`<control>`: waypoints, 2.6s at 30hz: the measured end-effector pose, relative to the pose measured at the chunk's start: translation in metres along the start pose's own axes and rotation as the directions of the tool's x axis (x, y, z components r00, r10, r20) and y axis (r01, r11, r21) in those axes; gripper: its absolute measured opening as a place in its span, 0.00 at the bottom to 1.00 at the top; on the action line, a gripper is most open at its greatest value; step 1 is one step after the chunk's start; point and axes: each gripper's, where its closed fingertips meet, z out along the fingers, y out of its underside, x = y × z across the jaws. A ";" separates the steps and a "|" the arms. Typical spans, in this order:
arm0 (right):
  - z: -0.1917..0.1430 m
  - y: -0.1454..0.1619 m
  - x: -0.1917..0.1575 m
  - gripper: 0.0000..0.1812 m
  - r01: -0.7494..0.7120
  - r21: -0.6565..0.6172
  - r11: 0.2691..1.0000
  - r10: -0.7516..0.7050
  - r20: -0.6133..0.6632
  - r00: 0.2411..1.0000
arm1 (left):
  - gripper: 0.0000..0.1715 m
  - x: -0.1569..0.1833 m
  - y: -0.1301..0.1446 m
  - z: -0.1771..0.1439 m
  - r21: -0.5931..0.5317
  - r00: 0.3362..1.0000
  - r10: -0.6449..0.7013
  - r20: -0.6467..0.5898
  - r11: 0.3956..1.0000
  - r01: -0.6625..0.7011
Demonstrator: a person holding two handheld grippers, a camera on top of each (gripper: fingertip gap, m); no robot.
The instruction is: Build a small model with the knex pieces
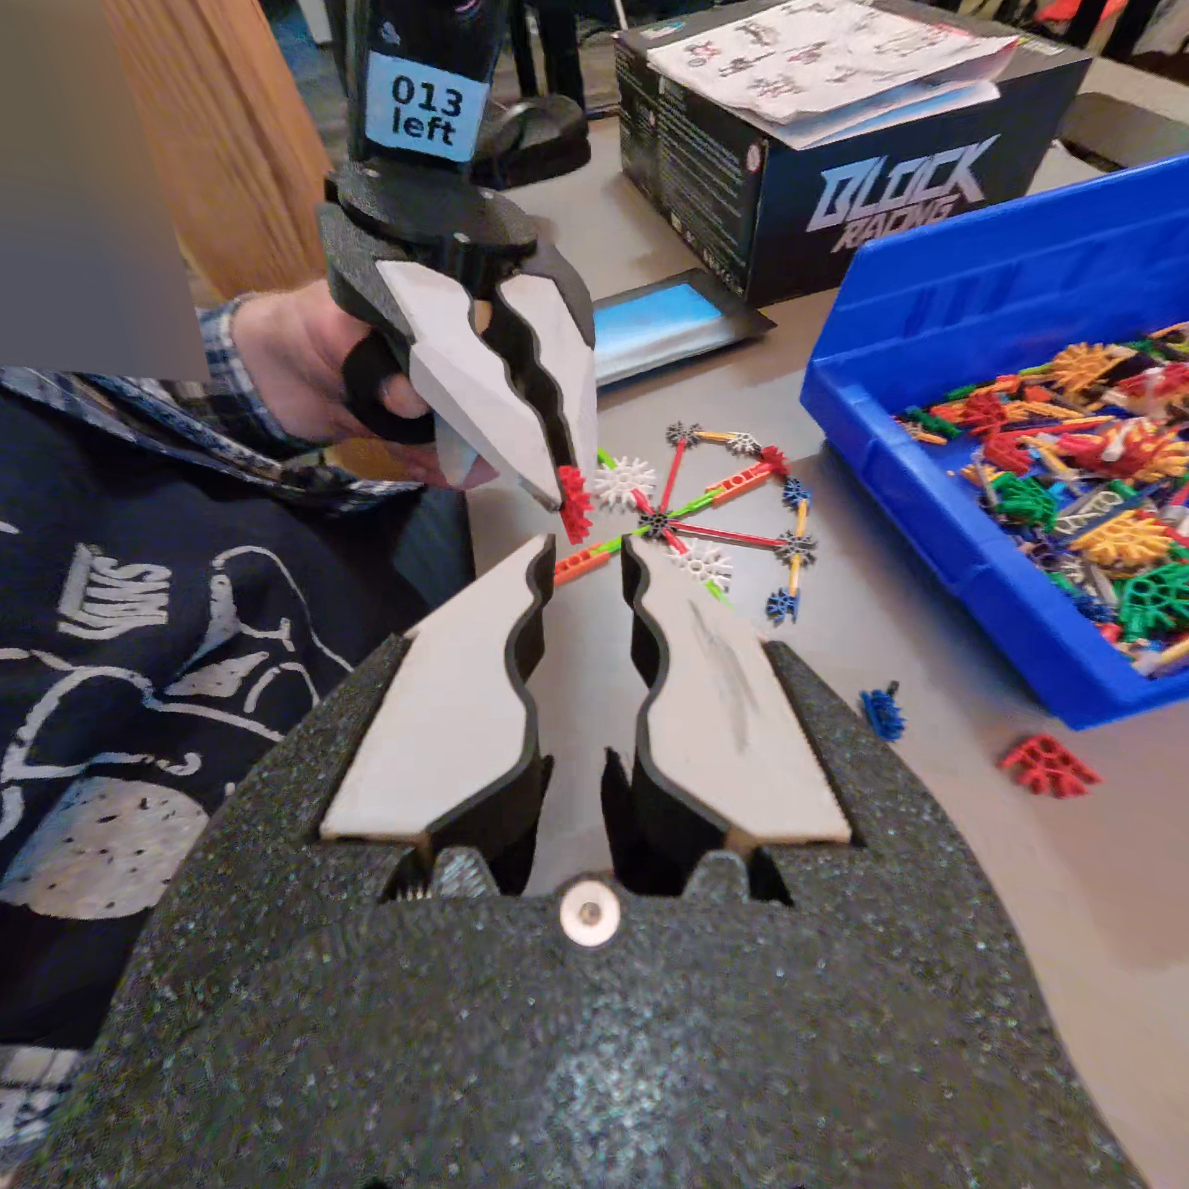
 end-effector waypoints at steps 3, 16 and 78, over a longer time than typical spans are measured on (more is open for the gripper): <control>0.001 0.000 -0.004 0.09 -0.013 -0.009 1.000 0.014 0.035 0.999 | 0.01 0.005 0.006 0.001 -0.056 0.996 0.090 -0.010 0.994 -0.091; 0.000 -0.006 -0.013 0.02 -0.112 0.032 0.993 0.108 0.109 0.988 | 0.02 0.008 0.001 0.000 -0.037 0.978 0.206 -0.039 0.978 -0.208; 0.041 0.081 0.086 0.05 -0.369 -0.293 0.882 0.229 -0.417 0.879 | 0.16 -0.107 0.081 -0.009 -0.698 0.871 0.451 0.197 0.688 -0.198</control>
